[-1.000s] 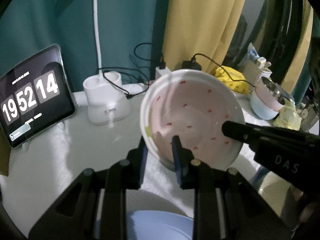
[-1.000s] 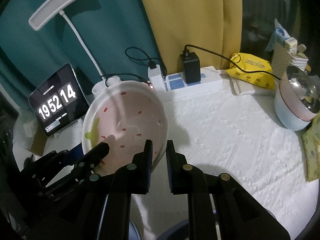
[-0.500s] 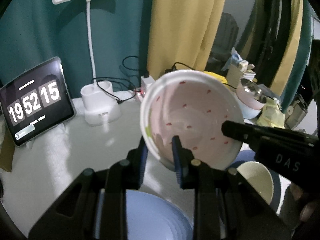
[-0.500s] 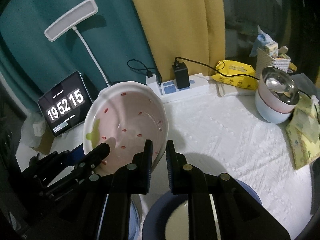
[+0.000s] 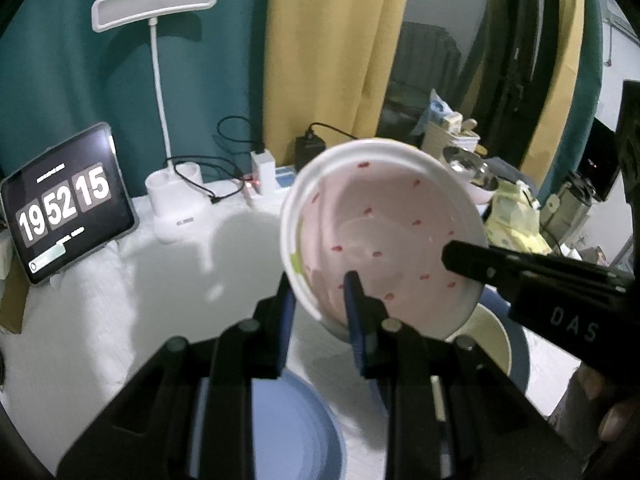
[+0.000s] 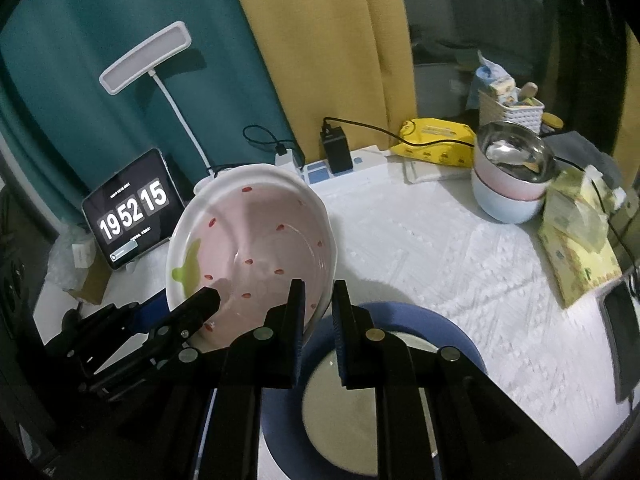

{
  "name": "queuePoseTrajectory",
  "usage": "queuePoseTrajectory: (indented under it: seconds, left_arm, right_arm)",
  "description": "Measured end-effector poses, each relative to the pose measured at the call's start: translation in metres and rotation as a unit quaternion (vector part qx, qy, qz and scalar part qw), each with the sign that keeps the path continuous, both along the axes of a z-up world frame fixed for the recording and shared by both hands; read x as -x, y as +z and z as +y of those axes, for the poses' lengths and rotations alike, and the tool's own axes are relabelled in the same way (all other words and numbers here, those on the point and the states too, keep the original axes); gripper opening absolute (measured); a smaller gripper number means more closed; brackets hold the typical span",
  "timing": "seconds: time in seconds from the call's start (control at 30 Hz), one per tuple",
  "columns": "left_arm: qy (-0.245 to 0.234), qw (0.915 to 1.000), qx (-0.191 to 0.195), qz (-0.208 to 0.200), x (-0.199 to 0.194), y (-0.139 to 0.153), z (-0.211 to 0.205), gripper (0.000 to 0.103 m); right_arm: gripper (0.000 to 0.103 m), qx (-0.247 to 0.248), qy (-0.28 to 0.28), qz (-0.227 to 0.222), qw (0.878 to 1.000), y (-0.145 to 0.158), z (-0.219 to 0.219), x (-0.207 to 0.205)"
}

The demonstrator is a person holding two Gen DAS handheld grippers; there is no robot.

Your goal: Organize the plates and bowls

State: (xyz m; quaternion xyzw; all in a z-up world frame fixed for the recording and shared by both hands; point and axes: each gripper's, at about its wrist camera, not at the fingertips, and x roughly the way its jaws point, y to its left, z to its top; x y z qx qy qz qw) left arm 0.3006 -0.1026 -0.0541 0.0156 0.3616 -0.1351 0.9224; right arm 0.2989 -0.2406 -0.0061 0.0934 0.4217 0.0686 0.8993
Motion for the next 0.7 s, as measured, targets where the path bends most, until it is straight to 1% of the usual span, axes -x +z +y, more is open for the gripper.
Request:
queuePoseTrajectory:
  seconds: [0.23, 0.7]
  left_arm:
    - [-0.012, 0.9999, -0.002, 0.003, 0.014, -0.003, -0.016, 0.025]
    - [-0.028, 0.9994, -0.008, 0.019, 0.032, -0.017, -0.041, 0.025]
  right_arm:
    - [0.015, -0.005, -0.012, 0.001, 1.0, -0.002, -0.016, 0.019]
    - [0.015, -0.013, -0.027, 0.014, 0.999, -0.018, -0.043, 0.041]
